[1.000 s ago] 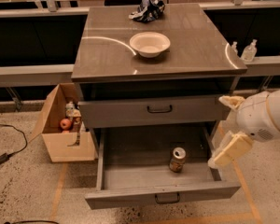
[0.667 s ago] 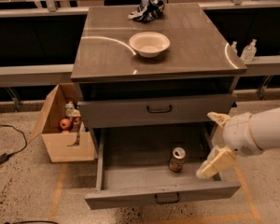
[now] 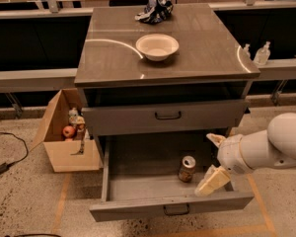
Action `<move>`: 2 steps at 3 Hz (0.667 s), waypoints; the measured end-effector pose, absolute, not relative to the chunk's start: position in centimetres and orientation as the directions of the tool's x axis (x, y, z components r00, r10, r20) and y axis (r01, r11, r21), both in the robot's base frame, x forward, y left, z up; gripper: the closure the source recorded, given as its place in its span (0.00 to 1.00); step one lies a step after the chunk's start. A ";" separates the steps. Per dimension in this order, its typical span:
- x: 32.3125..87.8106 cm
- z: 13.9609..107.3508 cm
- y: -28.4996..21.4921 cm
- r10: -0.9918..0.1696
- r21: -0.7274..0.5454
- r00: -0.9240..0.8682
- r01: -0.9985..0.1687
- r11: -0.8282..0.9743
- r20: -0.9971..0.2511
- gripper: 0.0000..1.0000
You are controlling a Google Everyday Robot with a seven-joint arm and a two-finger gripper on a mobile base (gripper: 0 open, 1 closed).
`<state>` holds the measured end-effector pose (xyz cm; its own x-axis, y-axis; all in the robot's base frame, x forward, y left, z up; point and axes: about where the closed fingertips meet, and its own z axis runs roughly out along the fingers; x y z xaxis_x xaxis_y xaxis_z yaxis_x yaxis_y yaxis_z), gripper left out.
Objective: Pick orange can from middle drawer and place on counter
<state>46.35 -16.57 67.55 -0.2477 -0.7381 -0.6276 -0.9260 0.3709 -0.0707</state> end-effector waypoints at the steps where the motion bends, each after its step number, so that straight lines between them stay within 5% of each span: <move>1: 46.9 64.4 -17.0 -0.733 -0.063 -0.261 -0.922 0.383 -0.628 0.00; 2: 48.5 61.3 -19.5 -0.734 -0.088 -0.234 -0.924 0.371 -0.637 0.00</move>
Offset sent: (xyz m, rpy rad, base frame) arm 0.0535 -0.0676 -0.0978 0.0057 -0.1046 0.0448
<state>48.50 -19.53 61.28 -0.2341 -0.7343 -0.6372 -0.9243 0.3714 -0.0884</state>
